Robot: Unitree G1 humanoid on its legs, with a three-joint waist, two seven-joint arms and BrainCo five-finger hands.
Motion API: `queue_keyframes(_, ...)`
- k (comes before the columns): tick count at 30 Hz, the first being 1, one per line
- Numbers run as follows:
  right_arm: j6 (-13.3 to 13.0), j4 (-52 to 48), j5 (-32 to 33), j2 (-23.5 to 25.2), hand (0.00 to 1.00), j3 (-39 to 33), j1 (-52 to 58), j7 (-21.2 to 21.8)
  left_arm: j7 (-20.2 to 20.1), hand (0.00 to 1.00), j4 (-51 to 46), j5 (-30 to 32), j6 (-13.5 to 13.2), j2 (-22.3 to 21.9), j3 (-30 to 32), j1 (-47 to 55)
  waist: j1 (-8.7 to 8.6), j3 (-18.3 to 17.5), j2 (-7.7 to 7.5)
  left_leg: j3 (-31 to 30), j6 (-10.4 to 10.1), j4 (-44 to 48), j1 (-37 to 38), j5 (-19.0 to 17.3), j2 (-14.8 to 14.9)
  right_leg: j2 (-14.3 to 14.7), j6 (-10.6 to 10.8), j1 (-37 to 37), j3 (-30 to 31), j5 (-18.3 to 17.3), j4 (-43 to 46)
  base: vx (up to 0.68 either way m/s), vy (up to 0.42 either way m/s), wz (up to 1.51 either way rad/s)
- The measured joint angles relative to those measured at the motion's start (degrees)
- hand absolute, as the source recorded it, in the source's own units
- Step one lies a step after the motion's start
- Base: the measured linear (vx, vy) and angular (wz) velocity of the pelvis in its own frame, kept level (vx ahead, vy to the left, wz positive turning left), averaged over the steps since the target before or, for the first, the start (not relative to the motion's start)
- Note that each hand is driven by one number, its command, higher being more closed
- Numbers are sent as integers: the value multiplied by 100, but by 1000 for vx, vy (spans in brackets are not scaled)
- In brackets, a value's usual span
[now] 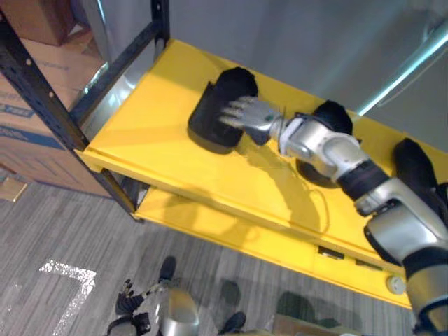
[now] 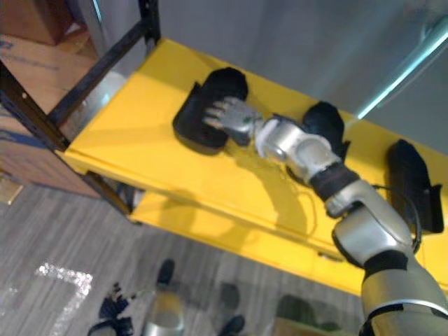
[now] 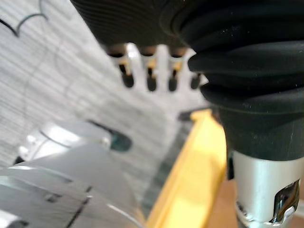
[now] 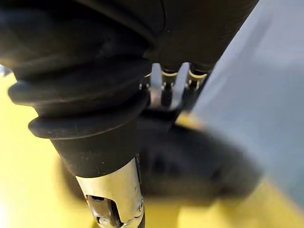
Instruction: Walk over and take plastic housings, then place them on the shelf
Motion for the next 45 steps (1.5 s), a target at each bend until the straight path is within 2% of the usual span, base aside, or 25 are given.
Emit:
queue_keyframes(1,329,-34,-31,7,0,-200,66,-317,0,0,106,0,-59,1,1,3,-26,-45,29,3,0,0,8,0,0,1,2,-1,5,7,-9,0,0,0)
queue_keyframes(2,501,-66,-26,8,0,-349,106,-413,1,0,144,0,-83,1,0,12,-43,-66,42,5,0,0,9,0,1,3,2,1,6,9,-15,0,0,0)
queue_keyframes(4,1322,-427,136,8,0,-1216,369,-762,10,0,206,-2,-177,-2,-1,106,-87,-94,66,83,0,-1,61,0,15,16,-4,17,74,59,-71,0,0,-15)
queue_keyframes(5,1501,-578,246,8,0,-1457,466,-896,21,0,252,-3,-197,-2,1,136,-88,-94,66,148,-2,-1,101,-3,22,16,-7,20,139,73,-87,-9,4,-31)
queue_keyframes(7,1939,-1393,657,-24,0,-2378,946,-1228,121,0,390,-28,-279,-12,-1,318,-318,-100,69,289,9,-2,234,-30,13,-14,-2,61,277,107,-98,-14,10,-32)
queue_keyframes(9,2002,-2057,1283,-241,0,-2896,1452,-1505,196,0,483,-35,-367,-37,1,427,-500,-192,101,395,23,-4,282,-51,1,-45,8,45,370,119,-99,-13,19,-28)
queue_keyframes(12,1904,-2717,1909,-616,0,-3520,2198,-1737,231,0,621,-20,-443,-115,29,579,-730,-476,229,617,44,-34,343,-83,-9,-78,33,-29,598,181,-149,-5,20,-40)
queue_keyframes(14,1578,-3068,2761,-825,0,-4126,2641,-1951,268,0,757,25,-593,-212,75,616,-938,-599,364,790,35,-40,469,-120,7,-74,44,-15,736,219,-194,2,1,-39)
queue_keyframes(16,1303,-3308,3290,-1022,0,-4731,2980,-2220,275,0,796,27,-650,-291,115,644,-1138,-699,454,952,6,-44,611,-152,44,-51,53,-4,924,235,-224,2,-9,-45)
queue_keyframes(18,1081,-3418,3630,-1096,0,-5454,3423,-2476,274,0,830,25,-691,-294,178,667,-1287,-860,461,1104,-17,-45,672,-184,83,-16,40,-15,1052,274,-291,24,-13,-47)
queue_keyframes(19,803,-3435,4018,-1094,0,-6118,3811,-2622,274,0,872,20,-758,-296,321,668,-1358,-879,434,1283,-57,-46,813,-231,139,23,22,-13,1248,287,-291,30,-11,-56)
queue_keyframes(21,524,-3476,4472,-1050,0,-6806,4330,-2775,281,0,923,19,-769,-289,450,671,-1518,-938,395,1431,-86,-47,902,-262,175,49,19,-27,1383,289,-296,25,-8,-51)
queue_keyframes(23,121,-3660,5203,-639,0,-7778,5094,-2839,325,0,1026,-1,-739,-304,522,668,-1806,-1059,389,1697,-111,-47,1065,-331,194,59,16,-54,1602,292,-290,34,5,-53)
queue_keyframes(24,6,-3668,5413,-482,0,-7971,5299,-2810,325,0,1027,-11,-709,-312,523,666,-1843,-1103,402,1757,-123,-47,1107,-352,196,60,16,-66,1671,295,-286,42,15,-58)
queue_keyframes(25,-134,-3651,5872,-91,0,-8286,5729,-2607,325,0,1022,-17,-604,-332,533,640,-1955,-1178,407,1913,-142,-47,1209,-393,205,70,17,-84,1811,303,-276,43,15,-51)
queue_keyframes(26,-164,-3621,6048,144,0,-8402,5945,-2464,326,0,1025,-16,-553,-341,532,618,-2001,-1211,417,1979,-151,-46,1262,-409,212,79,16,-91,1893,308,-274,44,20,-64)
queue_keyframes(27,-172,-3579,6272,620,0,-8507,6370,-2236,327,0,1027,-13,-488,-362,531,558,-2128,-1241,432,2113,-160,-46,1330,-432,225,96,9,-106,2028,324,-272,3,11,-54)
queue_keyframes(31,-170,-3056,6896,2106,0,-8129,7530,-1463,350,0,1068,24,-333,-549,464,303,-2414,-1219,538,2496,-203,-45,1545,-548,225,112,-7,-133,2345,346,-260,-15,13,-48)
queue_keyframes(33,-150,-2719,6848,2510,0,-7728,7814,-1421,357,0,1079,24,-267,-591,394,222,-2423,-1208,615,2554,-183,-44,1628,-594,200,81,-2,-125,2359,346,-263,-31,21,-17)
queue_keyframes(34,-90,-2461,6623,2691,0,-7429,7931,-1471,385,0,1080,21,-258,-586,271,177,-2418,-1198,650,2561,-182,-45,1624,-602,181,60,-2,-125,2357,345,-261,-32,20,-2)
queue_keyframes(38,105,-1777,6416,3143,0,-6690,7960,-1659,405,0,1182,-51,-103,-659,117,105,-2379,-1147,732,2584,-166,-45,1620,-612,137,15,-2,-122,2359,344,-275,0,0,0)
queue_keyframes(41,123,-1517,6050,3470,0,-6496,7988,-2131,463,0,1282,-102,66,-662,-8,110,-2297,-1133,773,2589,-162,-45,1610,-642,126,8,-2,-119,2359,344,-297,63,15,2)
queue_keyframes(45,61,-1468,5839,3458,0,-6406,8026,-2272,438,0,1322,-112,215,-652,-10,95,-2248,-1136,792,2612,-176,-44,1612,-685,123,9,-22,-103,2360,360,-307,82,15,-2)
